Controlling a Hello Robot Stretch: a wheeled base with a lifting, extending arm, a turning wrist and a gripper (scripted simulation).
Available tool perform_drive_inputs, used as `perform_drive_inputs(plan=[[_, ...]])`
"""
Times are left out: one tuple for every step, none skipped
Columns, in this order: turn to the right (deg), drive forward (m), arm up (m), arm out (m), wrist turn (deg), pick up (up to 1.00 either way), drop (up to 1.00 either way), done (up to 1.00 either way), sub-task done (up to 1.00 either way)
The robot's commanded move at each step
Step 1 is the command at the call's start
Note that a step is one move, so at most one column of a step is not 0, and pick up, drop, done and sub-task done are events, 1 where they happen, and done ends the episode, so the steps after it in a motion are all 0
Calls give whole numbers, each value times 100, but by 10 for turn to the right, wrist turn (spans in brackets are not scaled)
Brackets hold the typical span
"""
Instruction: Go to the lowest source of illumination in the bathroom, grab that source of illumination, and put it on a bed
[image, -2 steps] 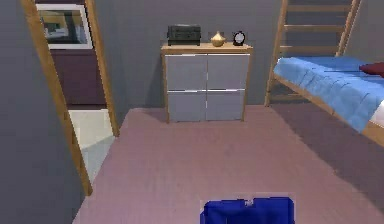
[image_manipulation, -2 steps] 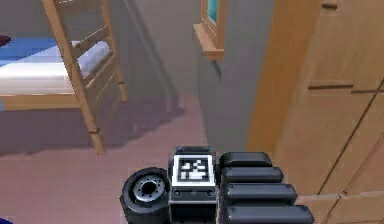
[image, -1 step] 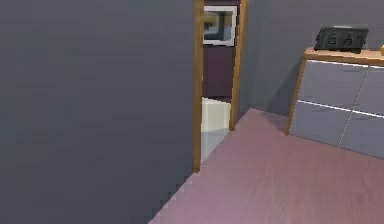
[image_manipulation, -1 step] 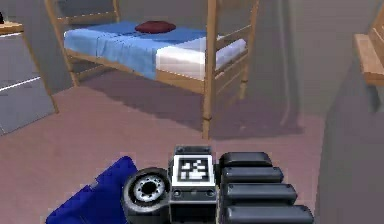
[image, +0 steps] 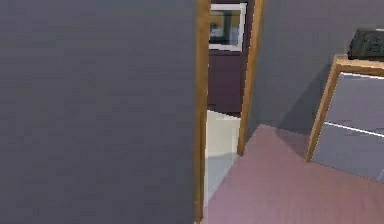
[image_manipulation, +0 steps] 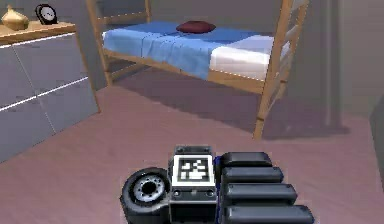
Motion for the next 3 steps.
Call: perform_drive_inputs(plan=[[300, 0, 0, 0, 0, 0, 0, 0, 0], [0, 100, 0, 0, 0, 0, 0, 0, 0], [270, 0, 0, 0, 0, 0, 0, 0, 0]])
